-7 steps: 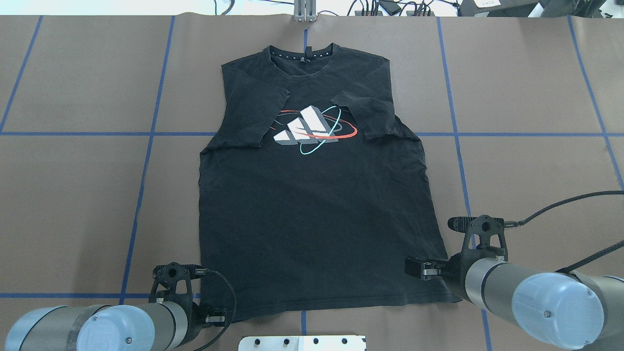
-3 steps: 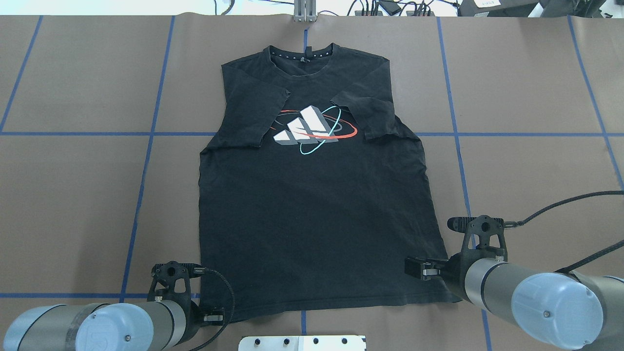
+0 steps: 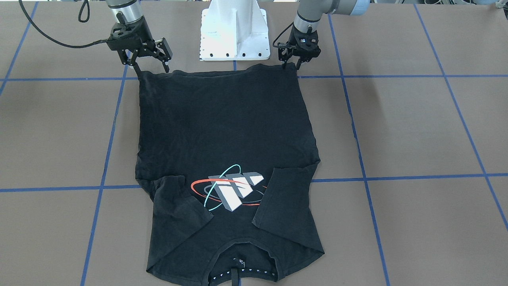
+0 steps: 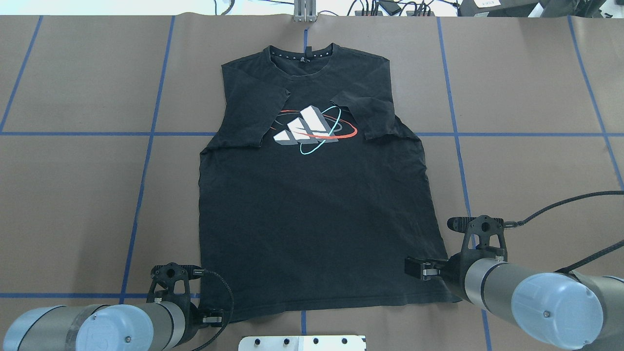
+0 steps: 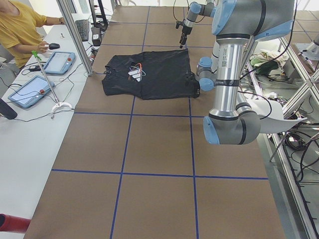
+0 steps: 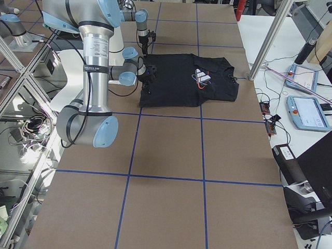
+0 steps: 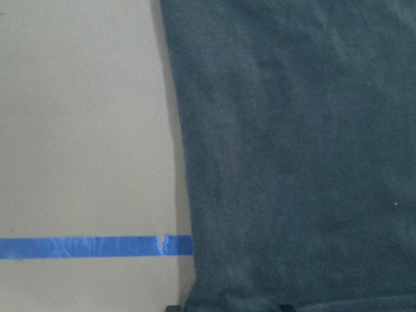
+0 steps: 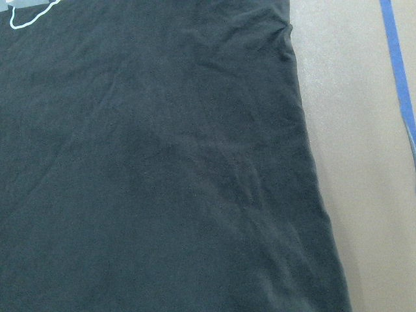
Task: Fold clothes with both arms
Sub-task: 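Lower both grippers and grasp the hem corners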
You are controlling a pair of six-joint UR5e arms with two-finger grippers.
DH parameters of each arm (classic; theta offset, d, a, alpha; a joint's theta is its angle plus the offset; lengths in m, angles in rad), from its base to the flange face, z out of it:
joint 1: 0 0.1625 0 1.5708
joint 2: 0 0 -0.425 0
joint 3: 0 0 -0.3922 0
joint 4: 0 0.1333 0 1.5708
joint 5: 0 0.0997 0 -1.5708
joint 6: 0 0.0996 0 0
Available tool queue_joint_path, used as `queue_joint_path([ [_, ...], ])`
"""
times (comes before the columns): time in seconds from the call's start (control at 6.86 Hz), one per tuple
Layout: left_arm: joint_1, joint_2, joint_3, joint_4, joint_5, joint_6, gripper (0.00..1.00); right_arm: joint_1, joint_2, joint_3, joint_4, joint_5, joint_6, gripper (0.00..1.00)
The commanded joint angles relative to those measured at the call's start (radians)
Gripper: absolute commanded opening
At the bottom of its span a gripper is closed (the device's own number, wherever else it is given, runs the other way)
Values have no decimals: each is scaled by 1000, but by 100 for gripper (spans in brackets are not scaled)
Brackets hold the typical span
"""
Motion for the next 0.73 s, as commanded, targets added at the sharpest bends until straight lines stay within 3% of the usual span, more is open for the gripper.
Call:
queue_joint_path([
  [0.0, 1, 0, -1, 0, 0, -3, 40, 0, 0, -2, 0, 0, 0, 100],
  [0.29, 3, 2, -1, 0, 0, -4, 18, 0, 0, -3, 0, 0, 0, 100],
  [0.44, 3, 0, -9, 0, 1, -7, 0, 0, -3, -3, 0, 0, -2, 100],
  [0.58, 3, -1, -18, 0, 3, -7, 0, 0, -6, -5, 2, 0, -5, 100],
])
